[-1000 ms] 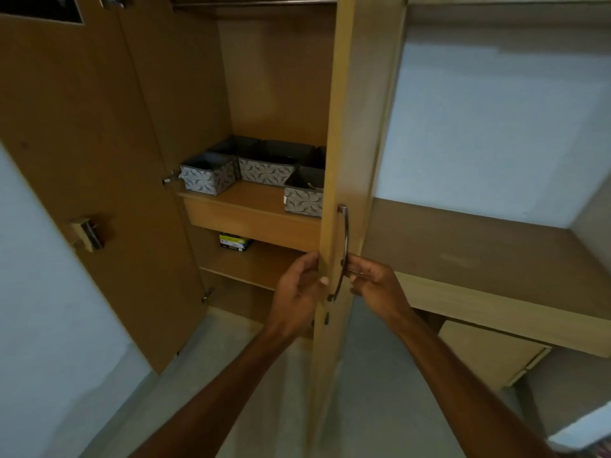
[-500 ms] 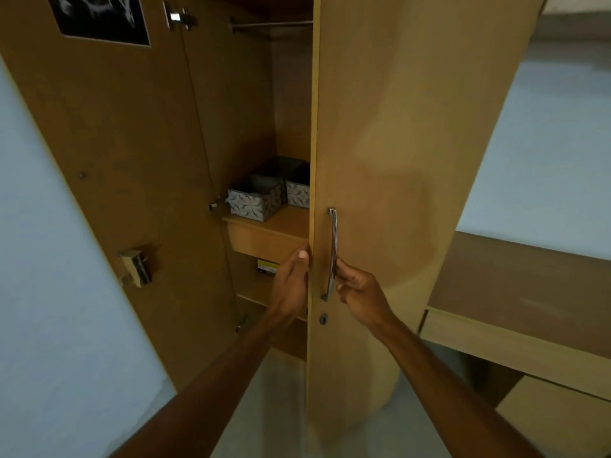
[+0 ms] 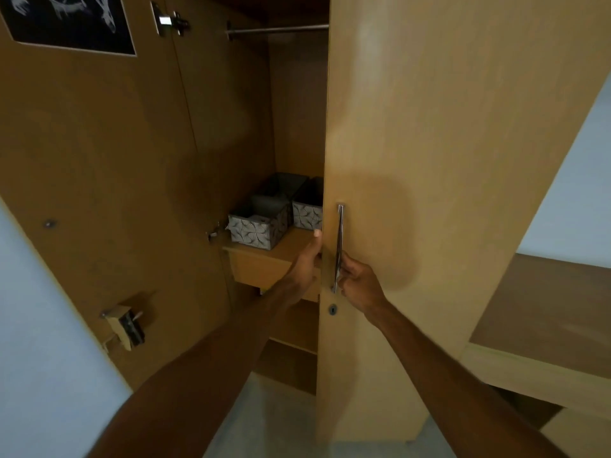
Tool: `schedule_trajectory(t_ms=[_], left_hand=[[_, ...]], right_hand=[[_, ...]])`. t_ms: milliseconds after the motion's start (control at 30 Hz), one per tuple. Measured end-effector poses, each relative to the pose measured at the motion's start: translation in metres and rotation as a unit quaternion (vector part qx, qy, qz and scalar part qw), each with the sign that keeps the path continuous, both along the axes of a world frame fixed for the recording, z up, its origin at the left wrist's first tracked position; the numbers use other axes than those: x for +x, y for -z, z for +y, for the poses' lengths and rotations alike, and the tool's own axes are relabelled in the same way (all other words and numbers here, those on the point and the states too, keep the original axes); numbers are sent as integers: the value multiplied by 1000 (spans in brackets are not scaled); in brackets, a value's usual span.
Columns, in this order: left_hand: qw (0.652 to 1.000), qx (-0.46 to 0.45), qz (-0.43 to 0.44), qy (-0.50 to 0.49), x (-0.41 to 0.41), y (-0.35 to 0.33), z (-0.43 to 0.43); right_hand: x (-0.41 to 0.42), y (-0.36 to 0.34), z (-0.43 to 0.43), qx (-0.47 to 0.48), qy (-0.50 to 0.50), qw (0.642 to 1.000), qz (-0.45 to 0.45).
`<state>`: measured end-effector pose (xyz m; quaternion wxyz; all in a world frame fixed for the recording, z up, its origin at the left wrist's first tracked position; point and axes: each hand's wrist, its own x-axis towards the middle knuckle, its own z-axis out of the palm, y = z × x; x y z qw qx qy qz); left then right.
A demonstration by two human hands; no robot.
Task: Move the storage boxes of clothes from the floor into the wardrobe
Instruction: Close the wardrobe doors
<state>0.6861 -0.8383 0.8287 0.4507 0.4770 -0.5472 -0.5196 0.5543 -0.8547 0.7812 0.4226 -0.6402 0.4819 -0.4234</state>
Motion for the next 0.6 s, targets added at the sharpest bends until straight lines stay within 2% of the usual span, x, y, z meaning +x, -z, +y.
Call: schedule_trajectory(t_ms=[367,600], left_hand=[[999,-29,29,22,5,15,-121],[998,-41,46,28,1,19,-155]], right_hand=[[11,15,-115,-16,54,998,26],[10,19,-146,-37,52,998,29]])
